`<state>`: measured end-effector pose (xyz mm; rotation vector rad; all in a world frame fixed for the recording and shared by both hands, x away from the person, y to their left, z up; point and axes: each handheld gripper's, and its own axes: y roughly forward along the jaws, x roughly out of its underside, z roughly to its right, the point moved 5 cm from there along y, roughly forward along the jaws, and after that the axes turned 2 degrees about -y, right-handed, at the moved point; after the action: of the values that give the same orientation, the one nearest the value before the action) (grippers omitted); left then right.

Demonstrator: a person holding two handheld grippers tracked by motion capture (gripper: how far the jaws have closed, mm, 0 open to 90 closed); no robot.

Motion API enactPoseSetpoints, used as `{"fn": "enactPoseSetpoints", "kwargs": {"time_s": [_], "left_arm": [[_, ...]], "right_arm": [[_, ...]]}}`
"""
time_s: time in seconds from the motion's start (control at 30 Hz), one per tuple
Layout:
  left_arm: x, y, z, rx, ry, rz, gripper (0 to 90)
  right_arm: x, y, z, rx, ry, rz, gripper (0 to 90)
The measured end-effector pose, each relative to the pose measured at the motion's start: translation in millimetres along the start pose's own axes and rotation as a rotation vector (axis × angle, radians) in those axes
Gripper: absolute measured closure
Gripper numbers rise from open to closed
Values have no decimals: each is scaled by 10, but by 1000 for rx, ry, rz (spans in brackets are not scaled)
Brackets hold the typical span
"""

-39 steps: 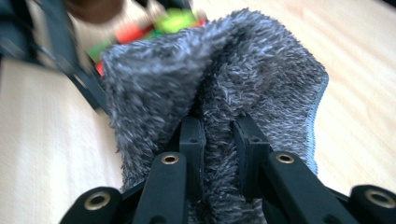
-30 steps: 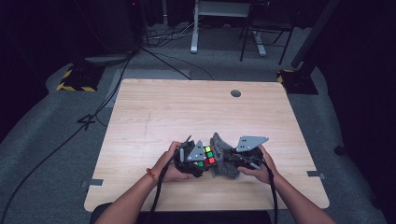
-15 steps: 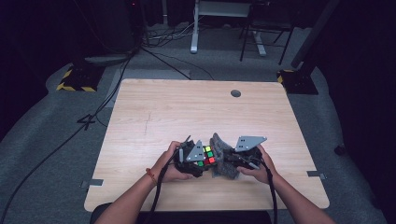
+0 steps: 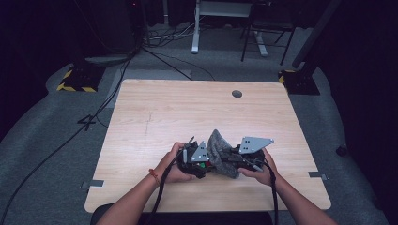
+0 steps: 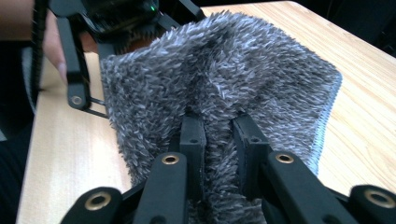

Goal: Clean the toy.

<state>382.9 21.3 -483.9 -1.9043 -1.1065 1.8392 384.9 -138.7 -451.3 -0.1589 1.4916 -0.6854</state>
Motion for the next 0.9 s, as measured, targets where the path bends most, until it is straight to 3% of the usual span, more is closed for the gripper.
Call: {"fn": "enactPoseSetpoints", "kwargs": {"time_s": [0.17, 0.3, 0.5, 0.67, 0.8, 0.87, 0.9], "left_arm": [[-23, -65, -6, -8, 2, 24, 334], [-60, -141, -22, -15, -15, 73, 334], [-79, -155, -25, -11, -22, 100, 333], [-80, -140, -22, -2, -24, 108, 329], [-69, -71, 1, 0, -14, 61, 320], [-34, 4, 32, -21, 19, -2, 323], [-24, 29, 46, -19, 29, -6, 325]], "right_arm": [[119, 49, 74, 18, 18, -59, 765], [262, 90, 143, 27, 47, -110, 765], [300, 122, 172, 7, 82, -111, 764], [293, 127, 153, -22, 92, -79, 765], [219, 84, 135, -57, 107, -10, 765], [149, 84, 68, -62, 75, -1, 764], [123, 90, 36, -55, 53, -9, 764]]}}
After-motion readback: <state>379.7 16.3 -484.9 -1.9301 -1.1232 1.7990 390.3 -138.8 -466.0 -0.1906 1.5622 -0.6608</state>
